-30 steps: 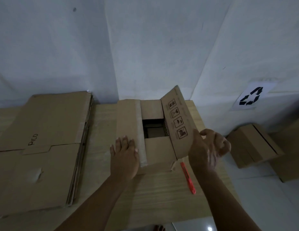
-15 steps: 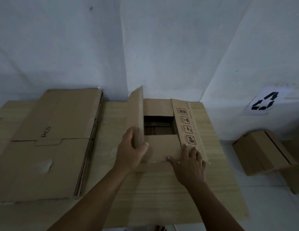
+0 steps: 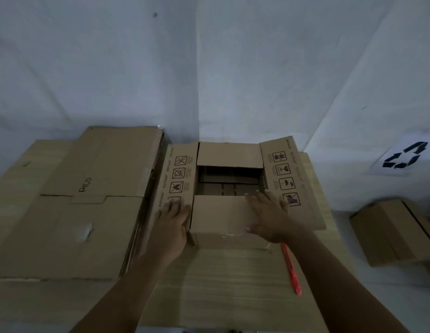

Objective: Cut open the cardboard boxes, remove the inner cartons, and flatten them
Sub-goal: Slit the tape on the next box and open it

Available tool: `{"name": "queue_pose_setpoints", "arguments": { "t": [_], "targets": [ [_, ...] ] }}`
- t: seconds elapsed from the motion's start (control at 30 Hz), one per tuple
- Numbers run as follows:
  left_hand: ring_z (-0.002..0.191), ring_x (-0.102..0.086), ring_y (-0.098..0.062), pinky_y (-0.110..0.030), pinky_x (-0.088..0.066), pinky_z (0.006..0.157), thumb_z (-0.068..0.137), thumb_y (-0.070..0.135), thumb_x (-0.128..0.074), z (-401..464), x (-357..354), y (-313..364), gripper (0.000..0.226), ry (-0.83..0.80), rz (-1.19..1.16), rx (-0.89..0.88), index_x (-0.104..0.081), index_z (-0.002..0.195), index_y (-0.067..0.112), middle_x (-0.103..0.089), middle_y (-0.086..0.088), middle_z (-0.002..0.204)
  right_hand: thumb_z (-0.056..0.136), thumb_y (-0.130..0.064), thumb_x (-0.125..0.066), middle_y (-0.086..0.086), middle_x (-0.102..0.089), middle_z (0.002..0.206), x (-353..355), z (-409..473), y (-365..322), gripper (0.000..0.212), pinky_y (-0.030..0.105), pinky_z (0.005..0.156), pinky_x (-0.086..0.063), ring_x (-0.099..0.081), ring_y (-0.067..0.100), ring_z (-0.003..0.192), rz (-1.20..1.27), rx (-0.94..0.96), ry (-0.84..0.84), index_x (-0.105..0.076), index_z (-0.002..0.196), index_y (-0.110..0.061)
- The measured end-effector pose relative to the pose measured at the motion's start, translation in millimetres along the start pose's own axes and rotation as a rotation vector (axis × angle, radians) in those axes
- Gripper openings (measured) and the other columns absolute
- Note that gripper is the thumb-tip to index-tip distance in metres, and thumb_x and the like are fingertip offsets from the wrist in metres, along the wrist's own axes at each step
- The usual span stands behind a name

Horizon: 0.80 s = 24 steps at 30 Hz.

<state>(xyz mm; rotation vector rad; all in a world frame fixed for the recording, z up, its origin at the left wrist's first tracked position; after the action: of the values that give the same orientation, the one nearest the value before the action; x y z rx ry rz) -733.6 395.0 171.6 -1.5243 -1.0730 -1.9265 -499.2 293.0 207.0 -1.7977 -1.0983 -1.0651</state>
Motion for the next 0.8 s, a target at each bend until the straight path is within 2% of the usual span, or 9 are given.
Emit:
{"name": "queue_pose_setpoints", "arguments": {
  "t": [0.13, 0.23, 0.37, 0.43, 0.53, 0.6, 0.63, 0.73, 0.8],
  "targets": [
    [0.138, -0.044, -0.038, -0.064, -0.032, 0.108, 0.09, 0.014, -0.06, 7.9, 7.1, 3.7, 0.037, 0.063, 0.033, 0.041, -0.065, 0.127, 0.02, -0.056, -0.007, 0.142, 0.075, -0.058, -0.076, 0.0, -0.001, 0.168, 12.8, 21.6, -1.3, 0.119, 0.06, 0.12, 0.0, 0.009, 0.024, 0.153, -0.045, 0.064, -0.097, 0.003, 0.159, -0.032],
    [0.132, -0.049, -0.037, -0.057, -0.04, 0.104, 0.089, 0.02, -0.048, 8.5, 16.8, 2.7, 0.037, 0.134, 0.027, 0.018, -0.068, 0.12, 0.017, -0.062, -0.006, 0.135, 0.07, -0.064, -0.078, 0.003, -0.018, 0.165, 15.9, 28.8, -0.9, 0.124, 0.062, 0.119, -0.001, -0.007, 0.025, 0.153, -0.121, 0.062, -0.152, 0.002, 0.159, -0.03],
    [0.131, -0.05, -0.036, -0.052, -0.043, 0.108, 0.092, 0.016, -0.05, 10.9, 21.0, -13.2, 0.038, 0.173, -0.055, 0.035, -0.067, 0.126, 0.011, -0.064, -0.007, 0.133, 0.065, -0.065, -0.079, 0.006, -0.033, 0.147, 39.3, 7.5, -11.4, 0.127, 0.06, 0.119, -0.007, -0.028, 0.029, 0.141, -0.211, 0.047, 0.128, 0.001, 0.157, -0.032],
    [0.13, -0.053, -0.034, -0.051, -0.045, 0.107, 0.095, 0.014, -0.059, 10.9, 24.6, -18.3, 0.032, 0.189, -0.127, 0.062, -0.067, 0.126, 0.012, -0.066, -0.007, 0.13, 0.069, -0.063, -0.078, 0.005, -0.038, 0.139, 47.9, -15.9, -18.8, 0.111, 0.058, 0.118, -0.013, -0.035, 0.028, 0.135, -0.219, 0.039, 0.295, -0.012, 0.155, -0.035],
    [0.118, -0.059, -0.027, -0.042, -0.047, 0.104, 0.095, 0.021, -0.061, 10.2, 37.6, -11.8, 0.024, 0.284, -0.135, -0.004, -0.071, 0.115, 0.012, -0.071, -0.003, 0.118, 0.08, -0.062, -0.066, 0.002, -0.054, 0.124, 50.3, -55.7, -25.4, 0.065, 0.057, 0.111, -0.029, -0.052, 0.026, 0.119, -0.123, 0.085, 0.563, -0.051, 0.135, -0.031],
    [0.112, -0.061, -0.024, -0.039, -0.046, 0.104, 0.095, 0.038, -0.049, 11.4, 39.1, -5.6, 0.038, 0.292, -0.132, -0.026, -0.071, 0.11, 0.012, -0.072, -0.001, 0.114, 0.092, -0.065, -0.047, -0.005, -0.065, 0.106, 49.7, -85.7, -30.4, 0.045, 0.059, 0.106, -0.036, -0.06, 0.018, 0.102, -0.023, 0.153, 0.732, -0.064, 0.112, -0.029],
    [0.114, -0.061, -0.026, -0.04, -0.046, 0.105, 0.094, 0.048, -0.045, 13.3, 36.7, -3.9, 0.047, 0.256, -0.139, -0.007, -0.07, 0.11, 0.012, -0.07, -0.001, 0.115, 0.098, -0.065, -0.037, -0.01, -0.067, 0.096, 47.3, -97.1, -32.3, 0.046, 0.058, 0.105, -0.037, -0.061, 0.013, 0.094, 0.037, 0.167, 0.755, -0.067, 0.101, -0.03],
    [0.127, -0.047, -0.031, -0.047, -0.04, 0.107, 0.085, 0.082, -0.03, 14.7, 24.1, 0.1, 0.08, 0.099, -0.085, 0.053, -0.06, 0.123, 0.019, -0.057, -0.003, 0.129, 0.103, -0.06, -0.021, -0.018, -0.066, 0.075, 31.5, -114.6, -35.6, 0.059, 0.055, 0.11, -0.033, -0.062, 0.002, 0.077, 0.116, 0.081, 0.671, -0.067, 0.081, -0.032],
    [0.137, -0.033, -0.034, -0.049, -0.034, 0.111, 0.071, 0.097, -0.022, 12.2, 14.8, 4.0, 0.101, -0.029, -0.01, 0.048, -0.049, 0.134, 0.024, -0.044, -0.005, 0.14, 0.099, -0.061, -0.027, -0.017, -0.069, 0.09, 17.4, -115.4, -35.1, 0.052, 0.055, 0.11, -0.034, -0.064, 0.005, 0.089, 0.113, -0.014, 0.524, -0.068, 0.088, -0.032]
  ]
}}
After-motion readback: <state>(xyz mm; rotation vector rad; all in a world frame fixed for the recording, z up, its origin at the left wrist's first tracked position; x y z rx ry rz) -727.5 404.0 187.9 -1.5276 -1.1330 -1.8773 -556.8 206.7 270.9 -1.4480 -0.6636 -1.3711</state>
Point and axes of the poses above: each hand's wrist, its own z-axis towards the middle knuckle, its own x-axis out of the back of the hand, y = z × x, the point moved 8 cm from there along z, towards the middle knuckle
